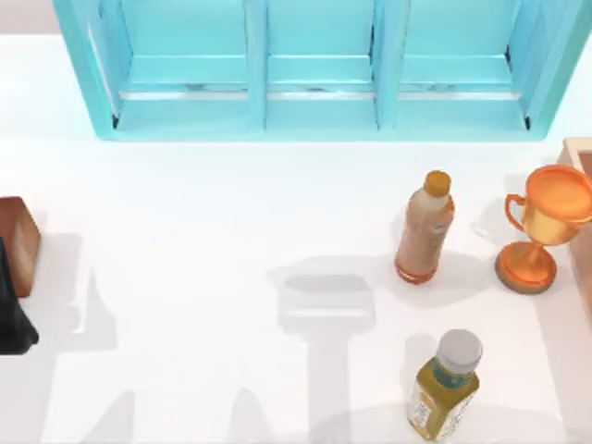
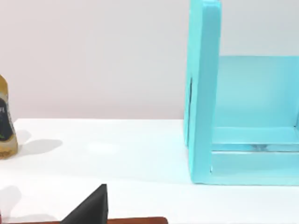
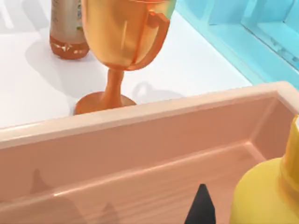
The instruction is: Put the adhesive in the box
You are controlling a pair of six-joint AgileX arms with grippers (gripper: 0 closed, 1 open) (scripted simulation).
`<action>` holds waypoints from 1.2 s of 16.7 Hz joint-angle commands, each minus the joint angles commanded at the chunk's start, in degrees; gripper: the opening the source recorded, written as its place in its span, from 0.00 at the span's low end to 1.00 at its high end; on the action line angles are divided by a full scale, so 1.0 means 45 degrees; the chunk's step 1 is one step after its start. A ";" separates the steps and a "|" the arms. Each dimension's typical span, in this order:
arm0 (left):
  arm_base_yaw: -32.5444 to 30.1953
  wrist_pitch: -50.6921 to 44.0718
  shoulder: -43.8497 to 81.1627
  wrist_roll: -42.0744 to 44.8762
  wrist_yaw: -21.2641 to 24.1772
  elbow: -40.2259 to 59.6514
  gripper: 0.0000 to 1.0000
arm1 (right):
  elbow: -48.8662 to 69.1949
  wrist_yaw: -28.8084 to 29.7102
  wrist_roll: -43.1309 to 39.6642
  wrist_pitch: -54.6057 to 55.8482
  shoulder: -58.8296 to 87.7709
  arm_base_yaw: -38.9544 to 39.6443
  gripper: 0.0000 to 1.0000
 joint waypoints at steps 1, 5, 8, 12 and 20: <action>0.0000 0.0000 0.0000 0.0000 0.0000 0.0000 1.00 | -0.0361 -0.0530 -0.0610 -0.0683 0.0258 -0.0663 0.00; 0.0000 0.0000 0.0000 0.0000 0.0000 0.0000 1.00 | -0.1371 -0.1880 -0.2150 -0.2484 0.1012 -0.2401 0.00; 0.0000 0.0000 0.0000 0.0000 0.0000 0.0000 1.00 | -0.1540 -0.2084 -0.2381 -0.2768 0.1141 -0.2672 0.00; 0.0000 0.0000 0.0000 0.0000 0.0000 0.0000 1.00 | -0.1504 -0.2058 -0.2351 -0.2739 0.1106 -0.2621 0.00; 0.0000 0.0000 0.0000 0.0000 0.0000 0.0000 1.00 | -0.2086 -0.2311 0.0470 0.0835 -0.0024 -0.2341 0.00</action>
